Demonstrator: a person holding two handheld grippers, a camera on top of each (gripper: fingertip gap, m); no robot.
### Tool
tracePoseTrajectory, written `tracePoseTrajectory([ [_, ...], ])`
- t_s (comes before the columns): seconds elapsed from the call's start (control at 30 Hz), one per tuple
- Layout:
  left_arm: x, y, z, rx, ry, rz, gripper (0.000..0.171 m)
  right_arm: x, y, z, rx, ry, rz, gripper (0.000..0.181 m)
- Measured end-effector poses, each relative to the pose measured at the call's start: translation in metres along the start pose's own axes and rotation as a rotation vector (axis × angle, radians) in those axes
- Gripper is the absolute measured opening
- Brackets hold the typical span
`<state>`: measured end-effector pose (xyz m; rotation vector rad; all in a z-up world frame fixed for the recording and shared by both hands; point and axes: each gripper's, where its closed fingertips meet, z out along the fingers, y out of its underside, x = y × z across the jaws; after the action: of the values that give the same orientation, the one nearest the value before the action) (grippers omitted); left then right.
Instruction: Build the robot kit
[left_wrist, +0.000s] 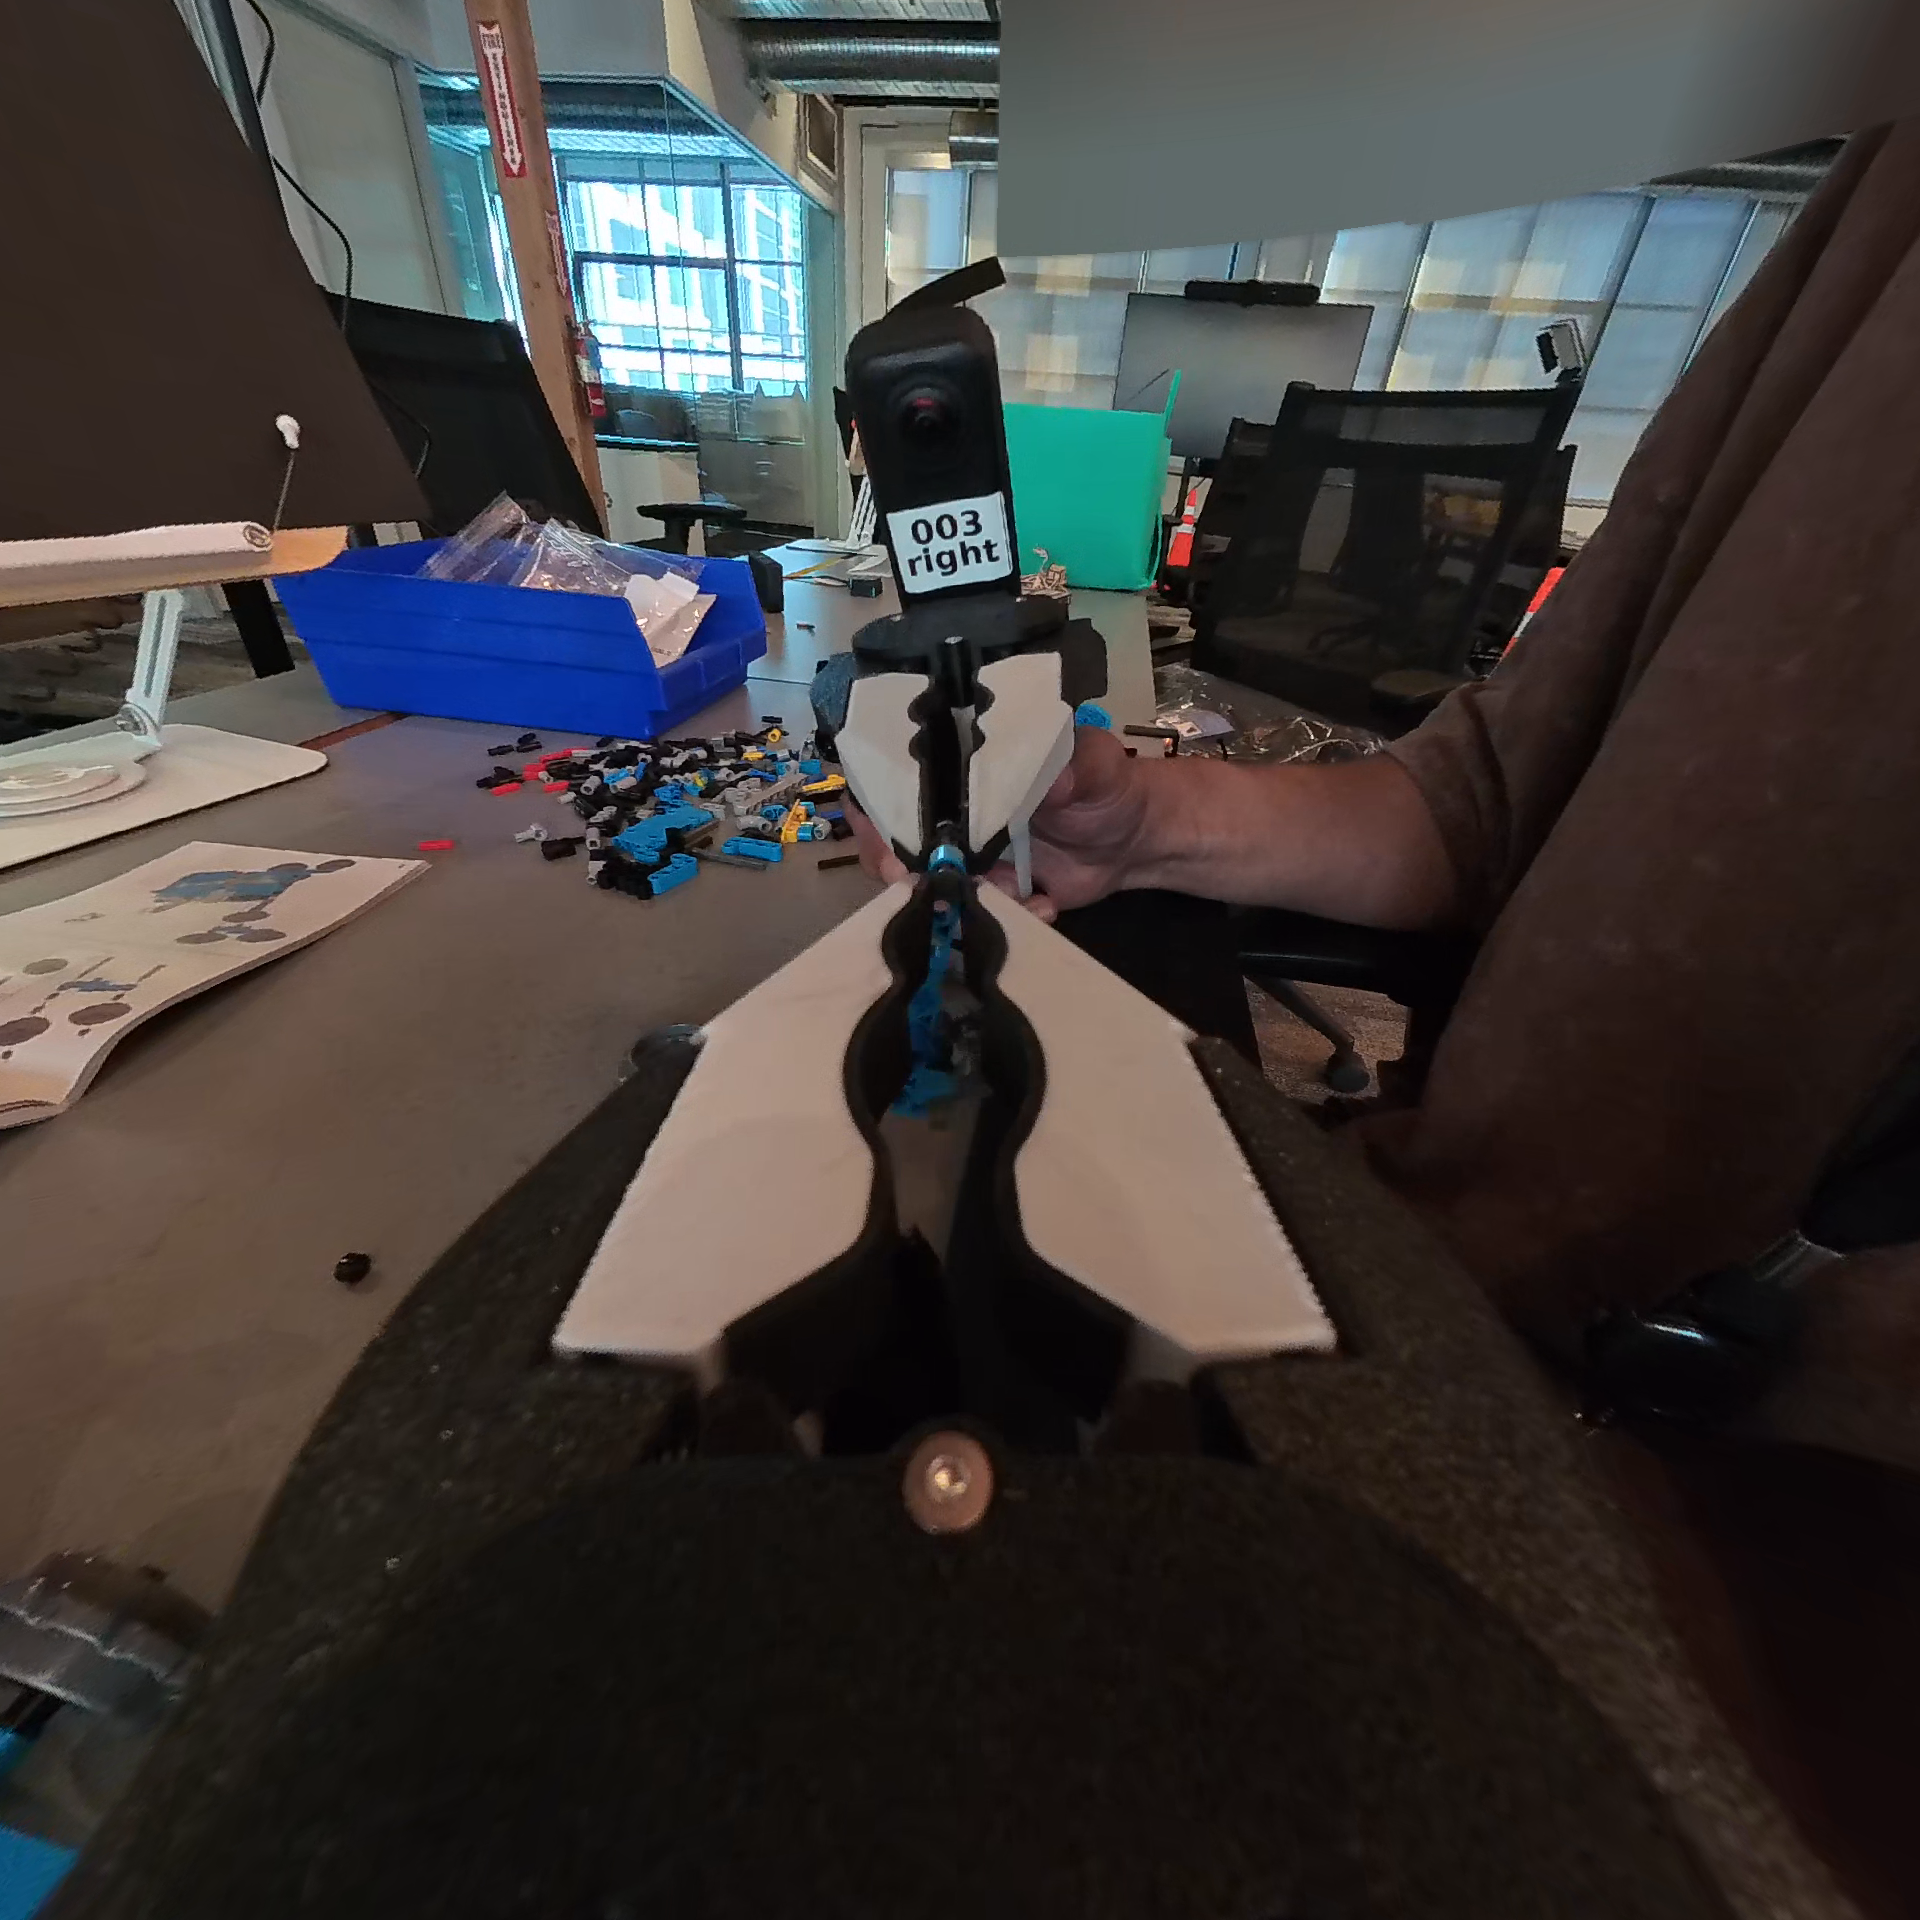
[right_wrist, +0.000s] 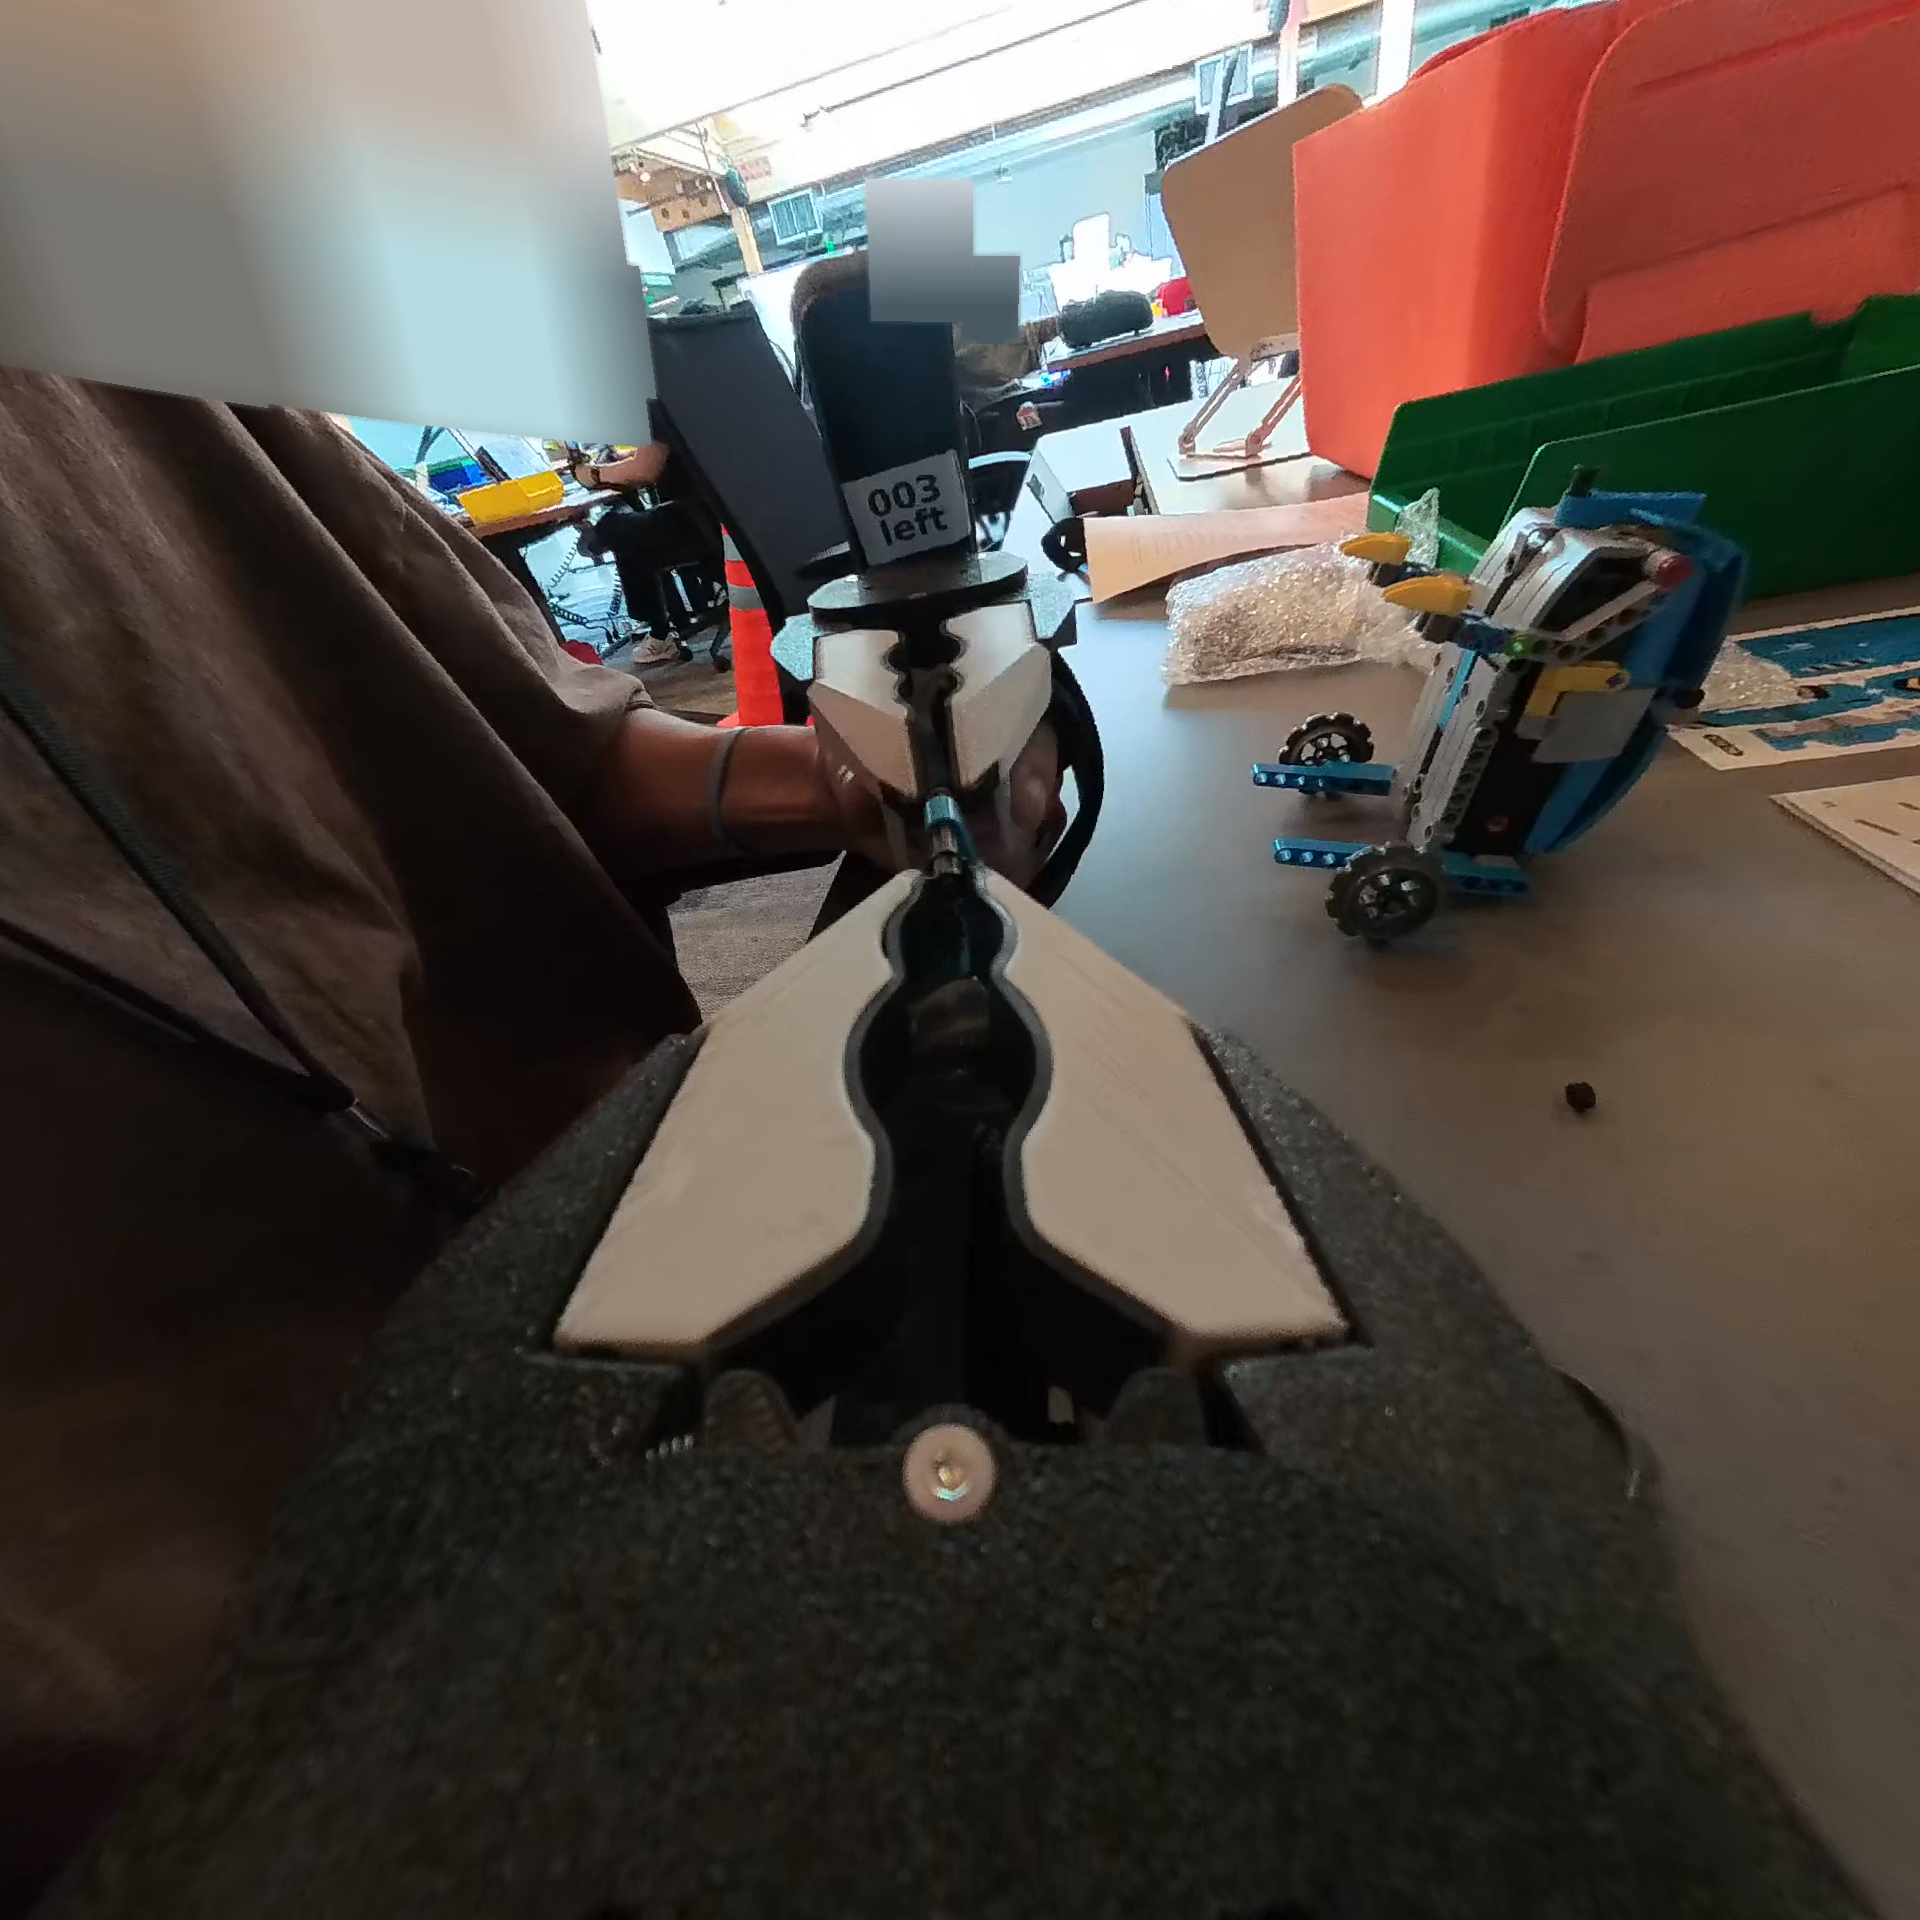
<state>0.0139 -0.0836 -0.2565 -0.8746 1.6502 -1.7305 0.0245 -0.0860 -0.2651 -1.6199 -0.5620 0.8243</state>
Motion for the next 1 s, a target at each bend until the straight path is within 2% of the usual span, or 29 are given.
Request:
tracePoseTrajectory([
  [0.17,0.000,0.001,0.000,-0.006,-0.010,0.010,0.003,0.000,0.003,0.000,-0.016,0.000,0.008,0.007],
  [0.37,0.000,0.015,0.006,-0.105,-0.056,0.068,0.002,0.001,0.009,-0.006,-0.050,0.005,0.024,0.006],
  [0.57,-0.001,0.022,0.009,-0.146,-0.064,0.081,0.002,0.002,0.014,-0.008,-0.073,-0.001,0.047,0.006],
  [1.0,0.002,0.029,0.011,-0.186,-0.052,0.095,0.002,0.001,0.022,-0.008,-0.101,-0.040,0.097,0.006],
])
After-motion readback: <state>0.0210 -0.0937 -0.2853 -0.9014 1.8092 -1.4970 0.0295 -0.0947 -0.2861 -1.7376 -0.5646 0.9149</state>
